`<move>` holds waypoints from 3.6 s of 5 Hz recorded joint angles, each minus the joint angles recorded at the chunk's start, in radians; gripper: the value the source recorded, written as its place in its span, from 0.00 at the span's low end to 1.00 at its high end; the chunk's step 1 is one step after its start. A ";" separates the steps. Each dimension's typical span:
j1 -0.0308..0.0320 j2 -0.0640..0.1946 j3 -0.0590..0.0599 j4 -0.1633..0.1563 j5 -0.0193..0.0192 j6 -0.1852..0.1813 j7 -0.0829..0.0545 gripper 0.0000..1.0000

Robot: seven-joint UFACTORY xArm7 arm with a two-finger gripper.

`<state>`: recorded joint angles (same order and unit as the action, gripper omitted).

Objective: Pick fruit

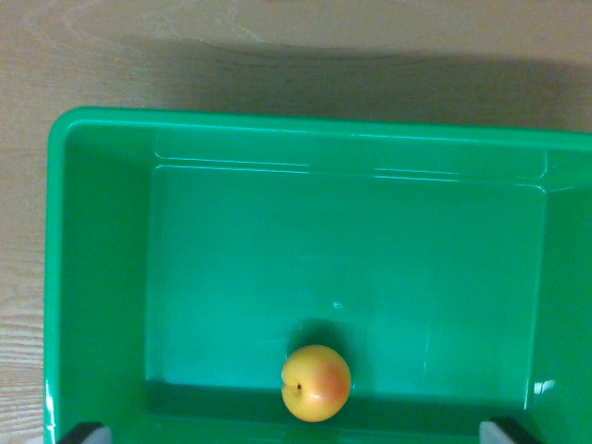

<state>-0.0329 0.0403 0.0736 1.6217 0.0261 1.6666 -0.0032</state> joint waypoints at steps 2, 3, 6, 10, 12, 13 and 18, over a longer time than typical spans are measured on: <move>0.0000 0.000 0.000 0.000 0.0000 0.000 0.000 0.00; 0.0000 0.000 0.000 0.000 0.0000 0.000 0.000 0.00; 0.0001 0.000 0.000 -0.007 -0.0002 -0.007 -0.001 0.00; 0.0006 0.001 -0.001 -0.035 -0.0008 -0.033 -0.006 0.00; 0.0010 0.002 -0.001 -0.056 -0.0013 -0.054 -0.010 0.00; 0.0010 0.002 -0.001 -0.056 -0.0013 -0.054 -0.010 0.00; 0.0026 0.004 -0.002 -0.143 -0.0032 -0.136 -0.024 0.00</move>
<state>-0.0303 0.0445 0.0711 1.4783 0.0229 1.5305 -0.0275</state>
